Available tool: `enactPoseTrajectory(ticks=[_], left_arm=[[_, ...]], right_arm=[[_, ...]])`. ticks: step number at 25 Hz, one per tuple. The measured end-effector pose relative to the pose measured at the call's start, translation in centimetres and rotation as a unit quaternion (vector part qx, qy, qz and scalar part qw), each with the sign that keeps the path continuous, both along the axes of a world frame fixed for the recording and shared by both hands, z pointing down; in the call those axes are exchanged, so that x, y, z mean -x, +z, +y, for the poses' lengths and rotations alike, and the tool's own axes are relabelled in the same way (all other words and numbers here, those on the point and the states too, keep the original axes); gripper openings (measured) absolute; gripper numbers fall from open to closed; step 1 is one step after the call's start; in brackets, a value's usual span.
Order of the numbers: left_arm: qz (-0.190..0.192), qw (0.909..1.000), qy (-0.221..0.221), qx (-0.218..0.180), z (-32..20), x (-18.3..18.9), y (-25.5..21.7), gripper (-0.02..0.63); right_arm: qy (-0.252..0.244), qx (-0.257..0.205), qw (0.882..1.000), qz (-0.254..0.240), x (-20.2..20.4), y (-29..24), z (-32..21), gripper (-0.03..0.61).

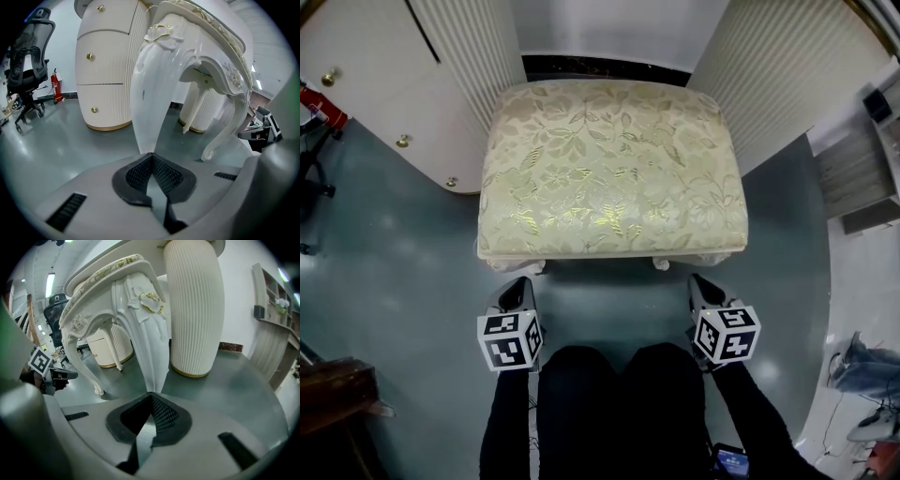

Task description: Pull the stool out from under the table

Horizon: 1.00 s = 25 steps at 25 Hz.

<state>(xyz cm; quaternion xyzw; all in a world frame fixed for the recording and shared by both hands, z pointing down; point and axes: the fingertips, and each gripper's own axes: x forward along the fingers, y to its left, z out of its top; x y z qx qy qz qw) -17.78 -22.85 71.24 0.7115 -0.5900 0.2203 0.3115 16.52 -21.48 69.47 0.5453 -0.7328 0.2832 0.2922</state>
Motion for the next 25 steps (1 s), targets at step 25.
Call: enactPoseTrajectory(ticks=[25], left_arm=[[-0.002, 1.0000, 0.002, 0.004, -0.30, -0.20, -0.28, 0.008]], right_arm=[[0.002, 0.010, 1.000, -0.011, 0.17, -0.28, -0.48, 0.003]])
